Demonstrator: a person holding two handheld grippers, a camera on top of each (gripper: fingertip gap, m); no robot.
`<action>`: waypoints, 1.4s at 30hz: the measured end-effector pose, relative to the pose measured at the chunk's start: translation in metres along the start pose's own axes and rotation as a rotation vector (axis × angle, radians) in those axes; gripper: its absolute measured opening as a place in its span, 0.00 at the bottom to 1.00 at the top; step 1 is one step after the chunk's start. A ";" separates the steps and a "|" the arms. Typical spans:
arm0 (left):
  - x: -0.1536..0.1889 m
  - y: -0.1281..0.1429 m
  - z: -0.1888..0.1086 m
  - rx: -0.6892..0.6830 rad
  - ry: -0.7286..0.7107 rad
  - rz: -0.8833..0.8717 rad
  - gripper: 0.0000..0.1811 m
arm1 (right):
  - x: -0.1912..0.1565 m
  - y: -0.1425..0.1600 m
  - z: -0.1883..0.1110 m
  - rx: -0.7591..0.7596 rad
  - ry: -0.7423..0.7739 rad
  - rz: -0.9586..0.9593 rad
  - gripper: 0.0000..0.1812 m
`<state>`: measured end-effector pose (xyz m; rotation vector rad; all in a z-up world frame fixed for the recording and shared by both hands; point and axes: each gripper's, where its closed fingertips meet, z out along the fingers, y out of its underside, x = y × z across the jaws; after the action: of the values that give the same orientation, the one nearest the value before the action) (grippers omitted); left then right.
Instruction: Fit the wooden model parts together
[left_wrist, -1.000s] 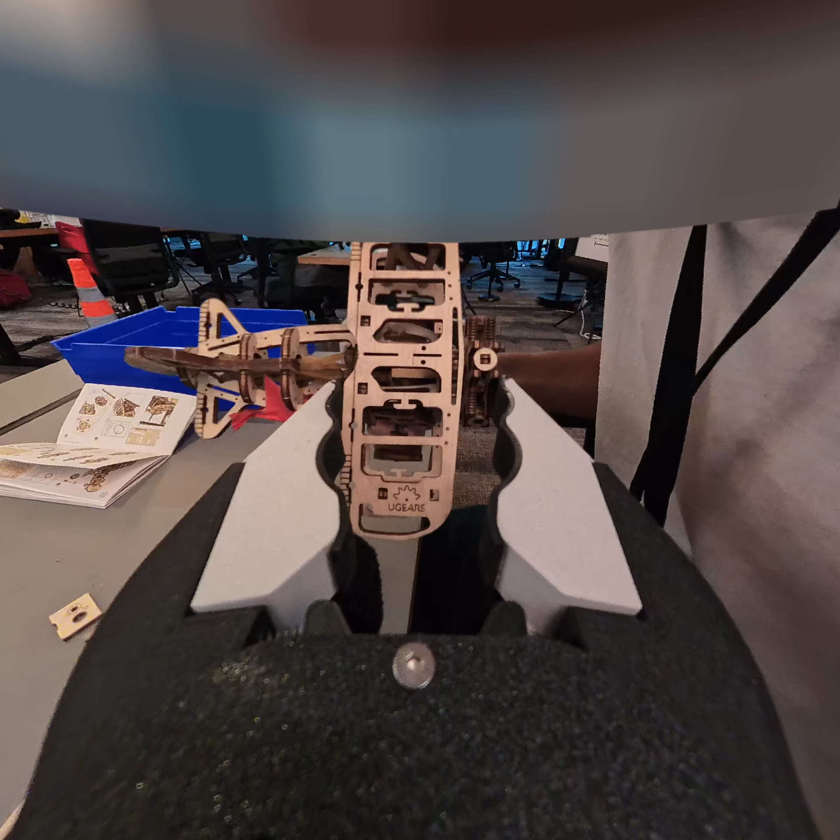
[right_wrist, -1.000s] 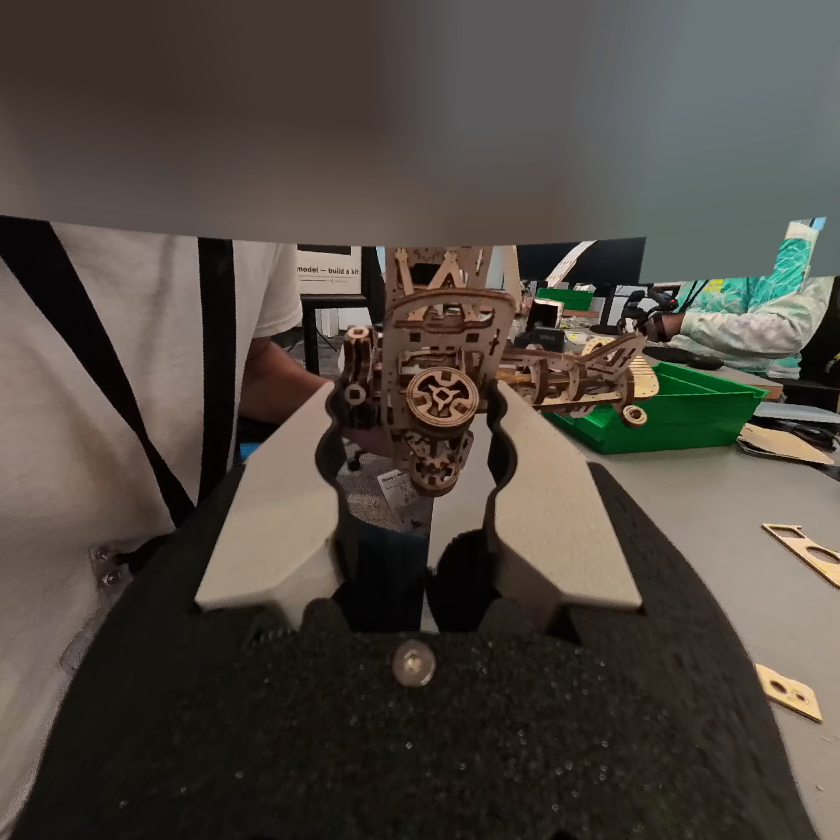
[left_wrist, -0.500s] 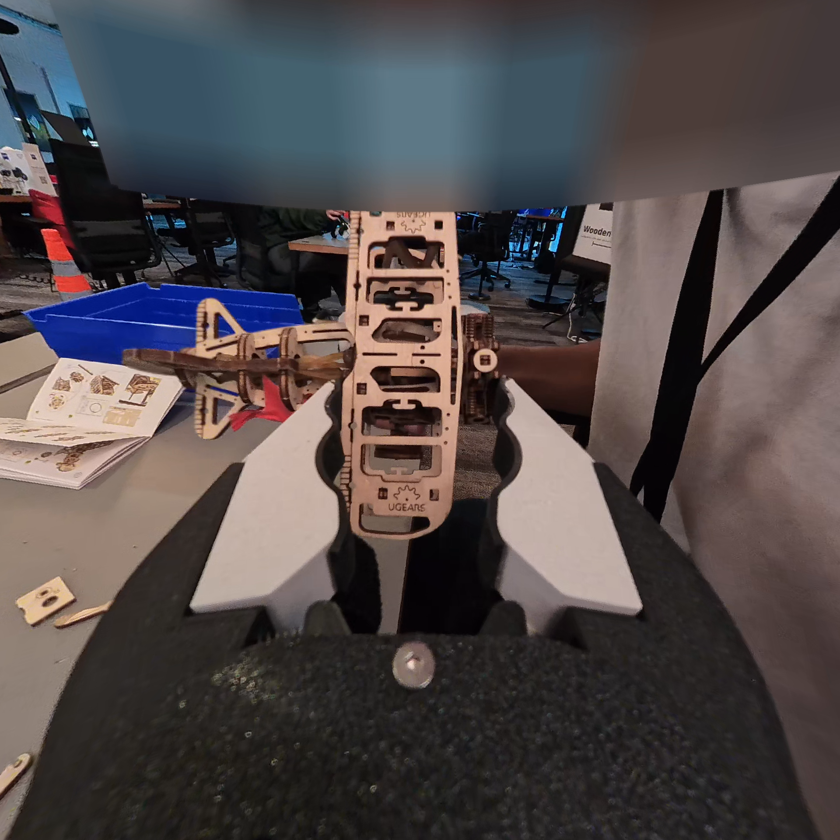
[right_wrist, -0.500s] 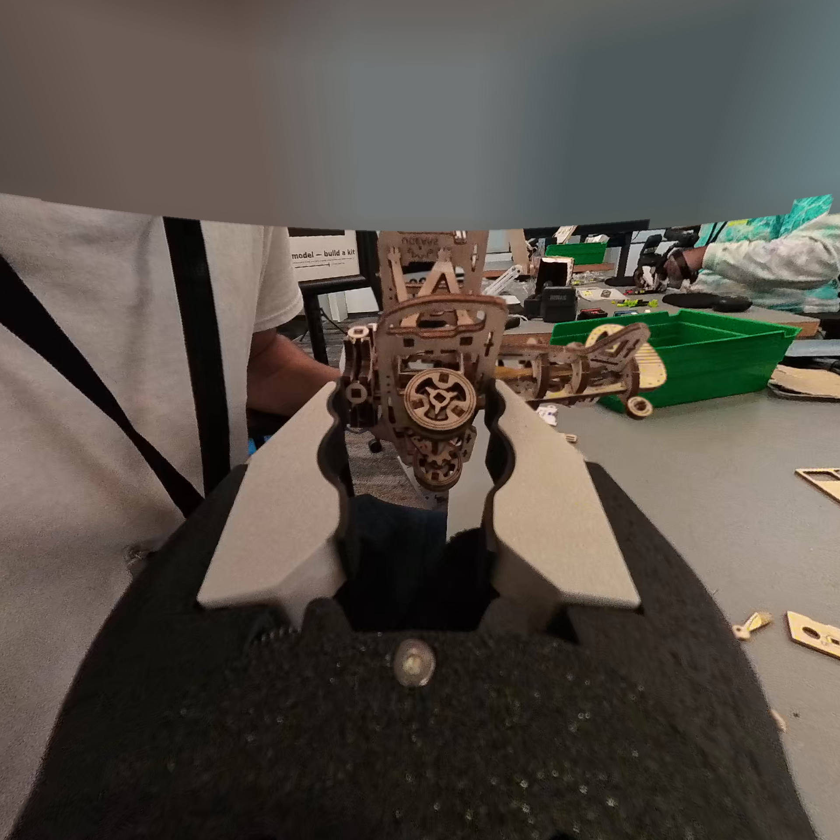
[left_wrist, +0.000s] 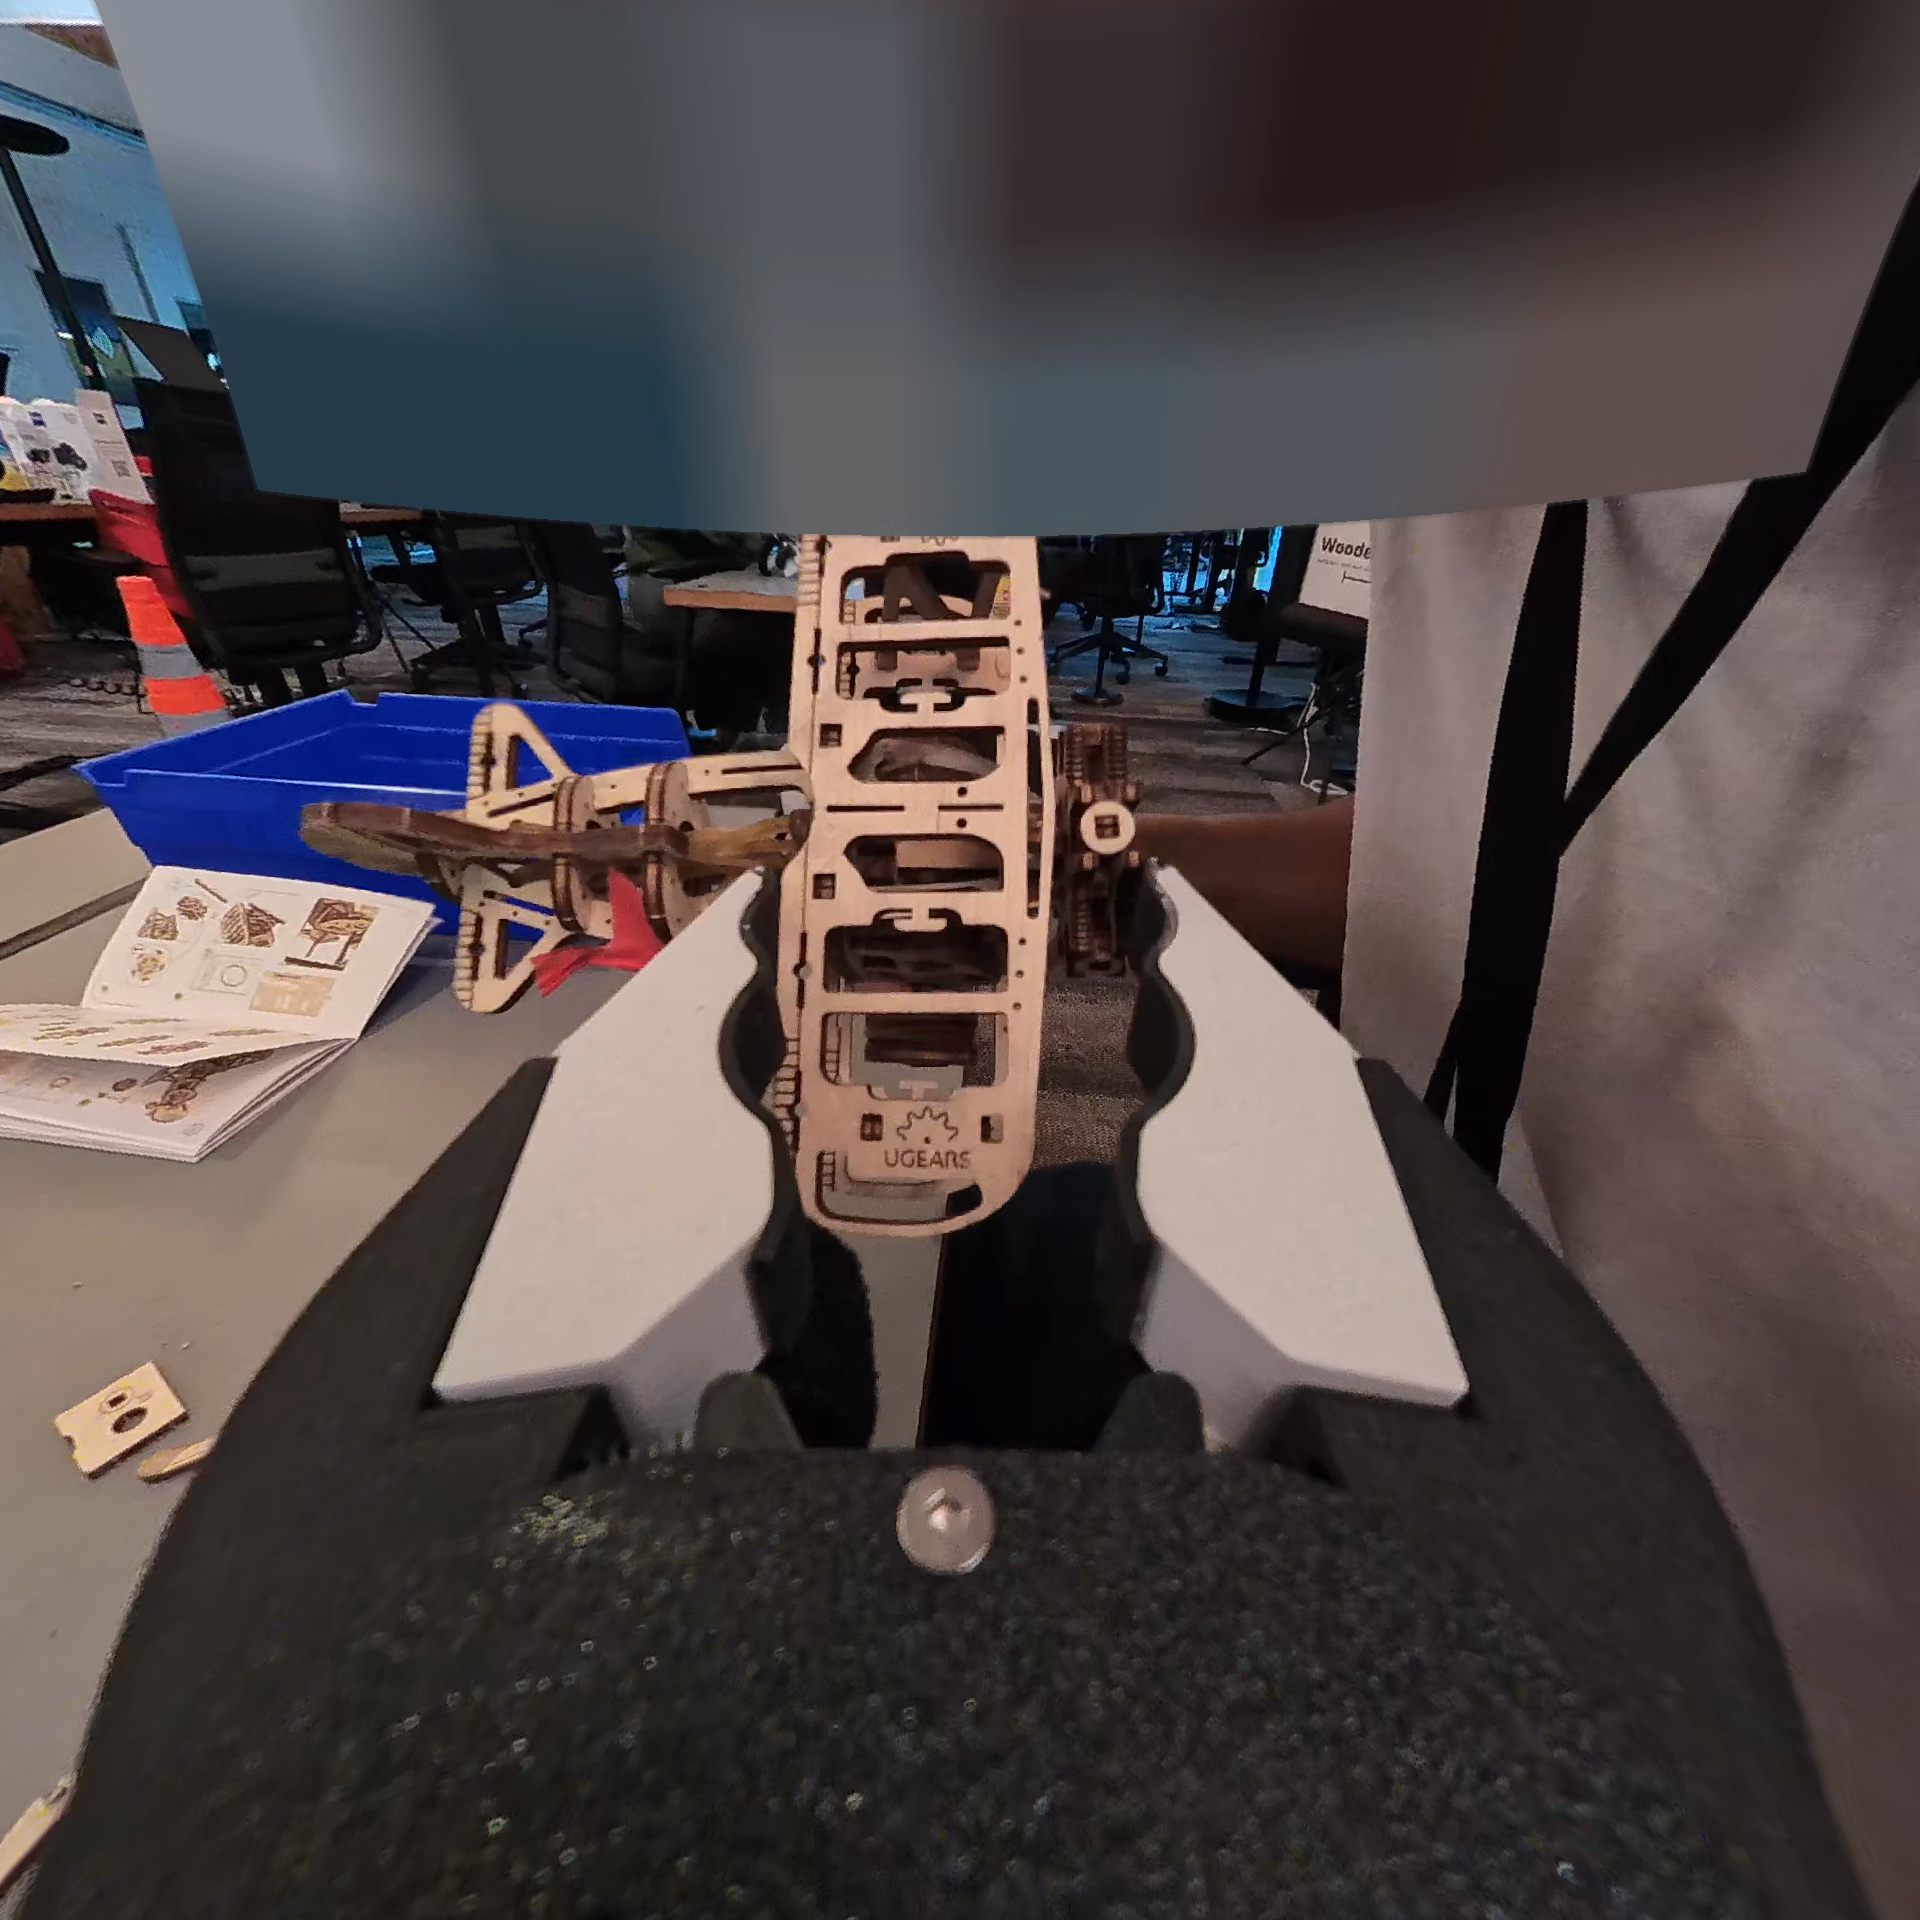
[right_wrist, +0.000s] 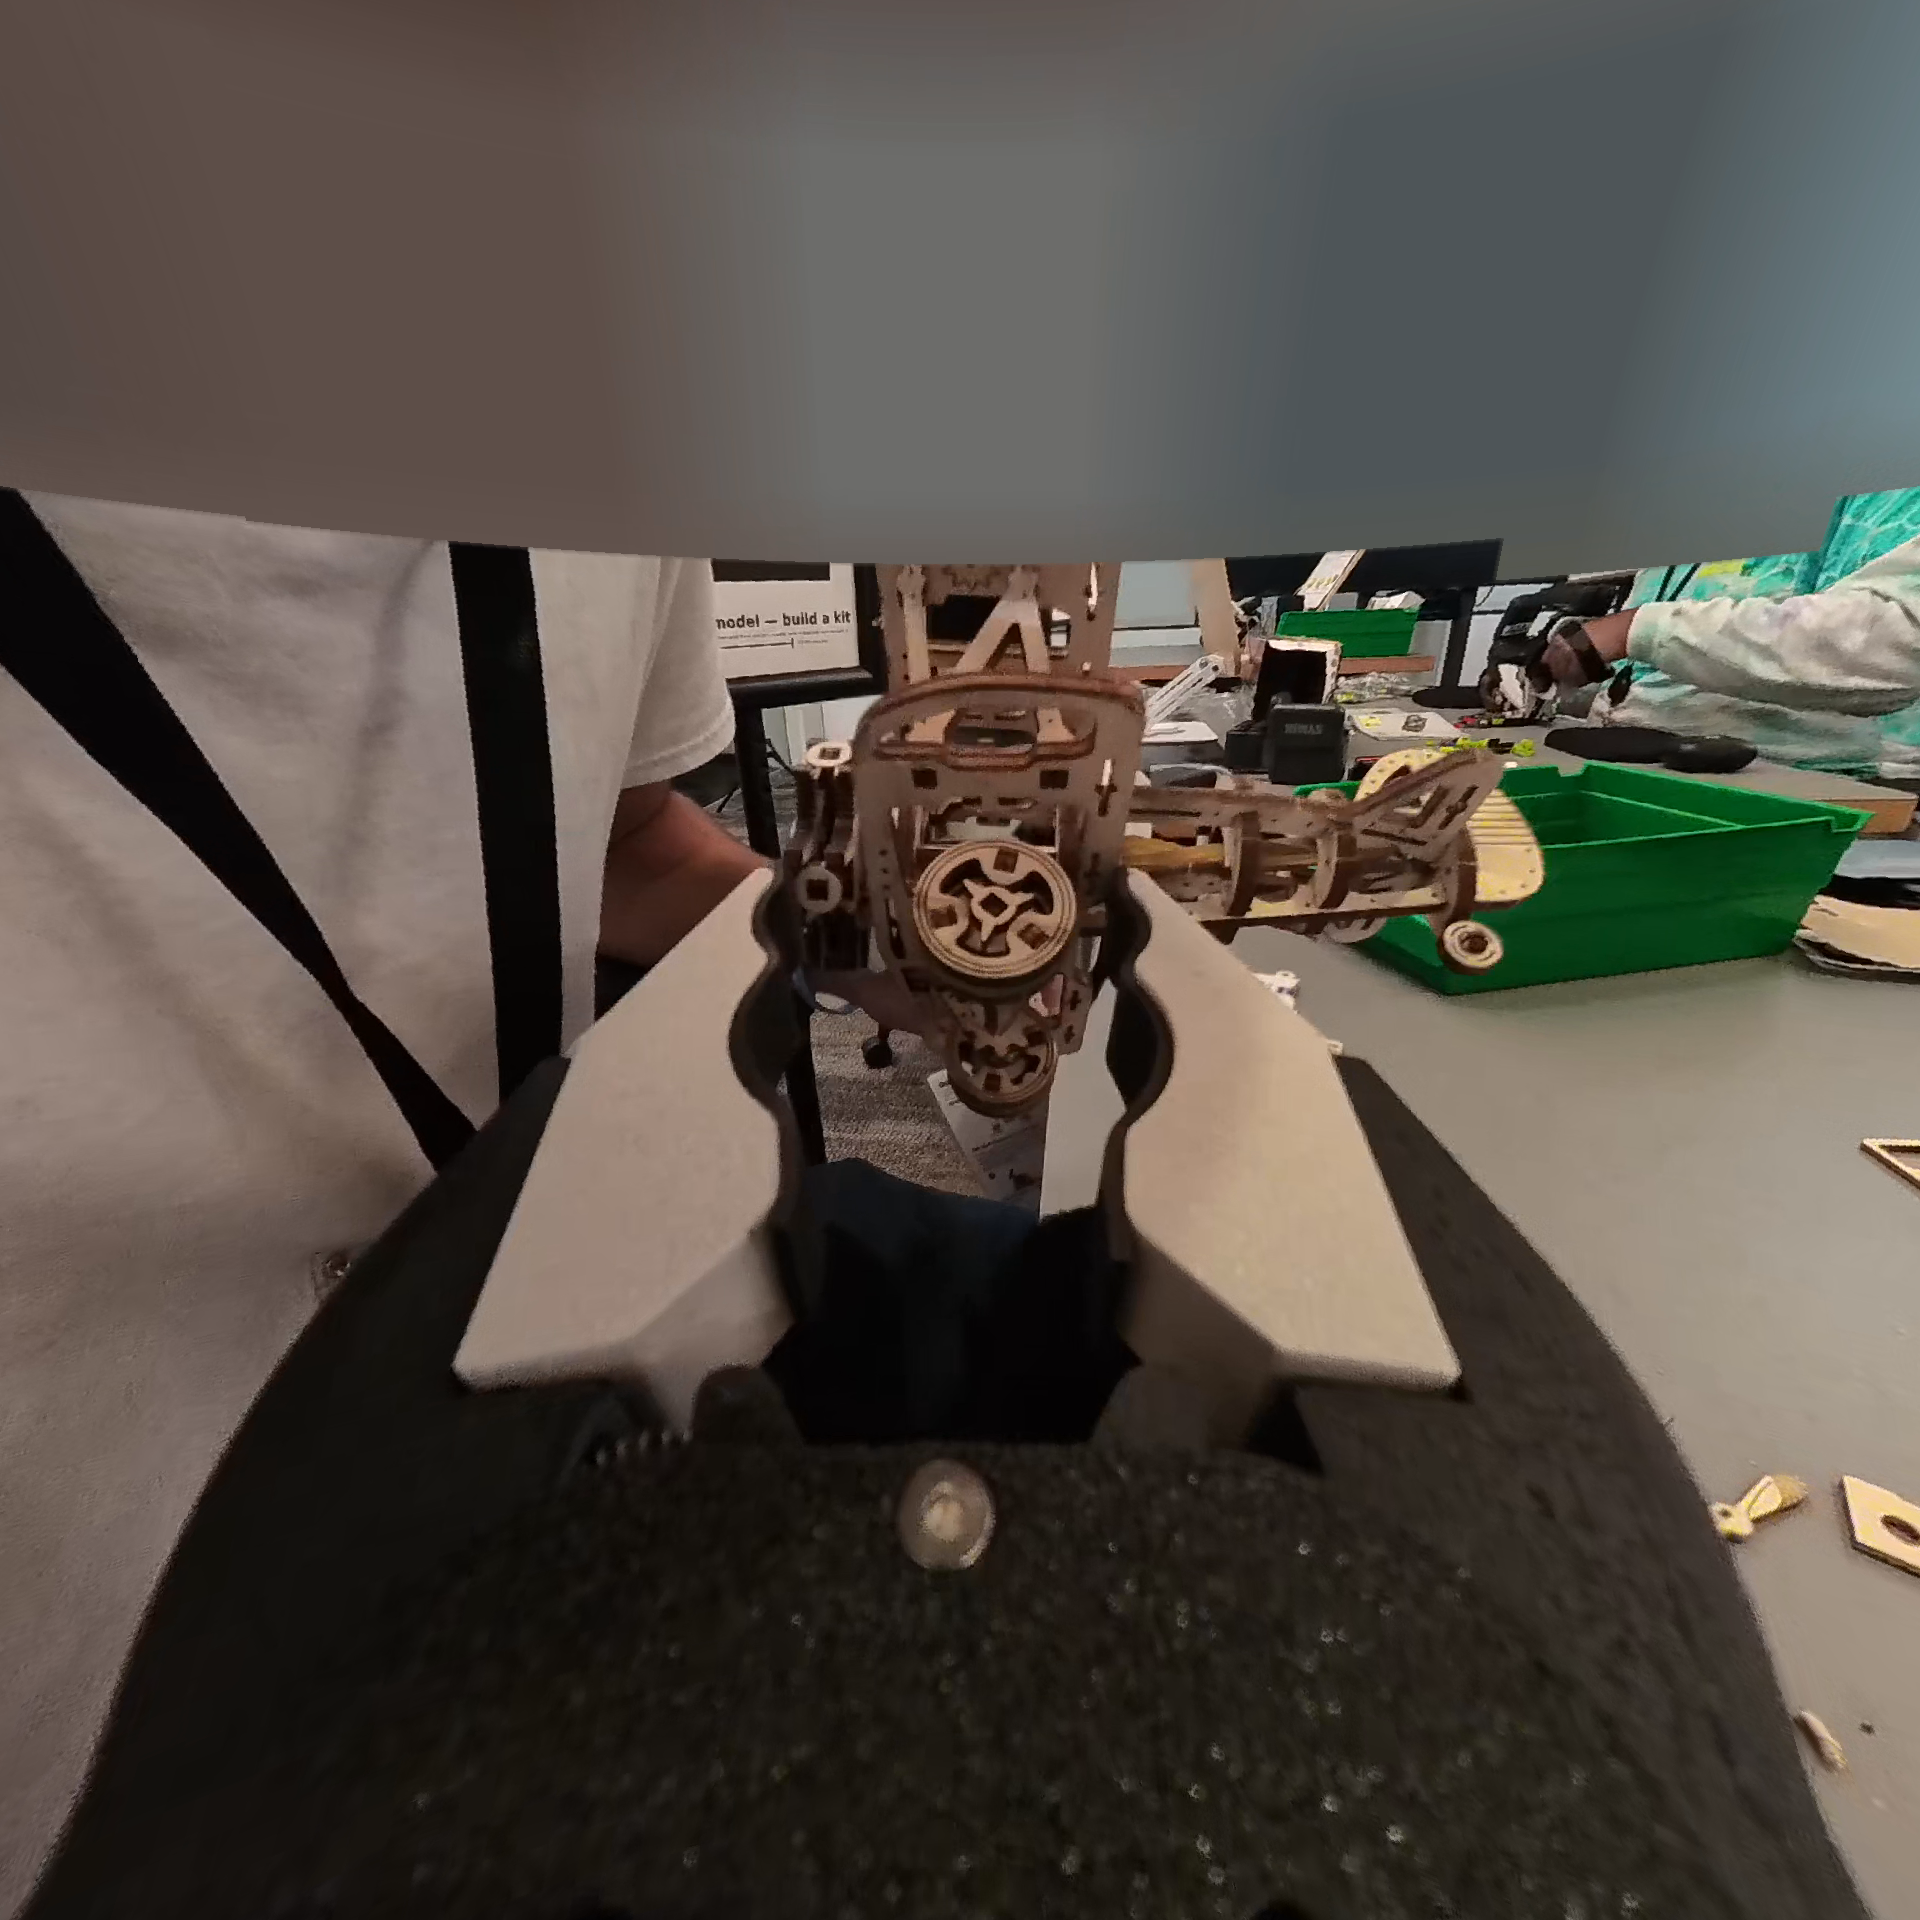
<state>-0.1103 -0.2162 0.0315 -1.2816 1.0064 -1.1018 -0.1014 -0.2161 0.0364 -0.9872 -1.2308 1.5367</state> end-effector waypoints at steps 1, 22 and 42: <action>0.000 0.001 0.000 -0.005 0.000 0.001 0.35 | 0.000 0.001 0.000 -0.002 -0.004 0.006 0.31; 0.001 0.003 -0.001 -0.026 0.011 -0.034 0.35 | 0.000 0.002 0.000 0.004 -0.004 0.004 0.32; 0.000 0.006 0.001 -0.047 0.011 -0.040 0.35 | 0.000 0.004 -0.002 -0.014 -0.008 0.018 0.31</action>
<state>-0.1093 -0.2157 0.0254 -1.3396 1.0237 -1.1229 -0.1002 -0.2155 0.0322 -1.0048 -1.2428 1.5489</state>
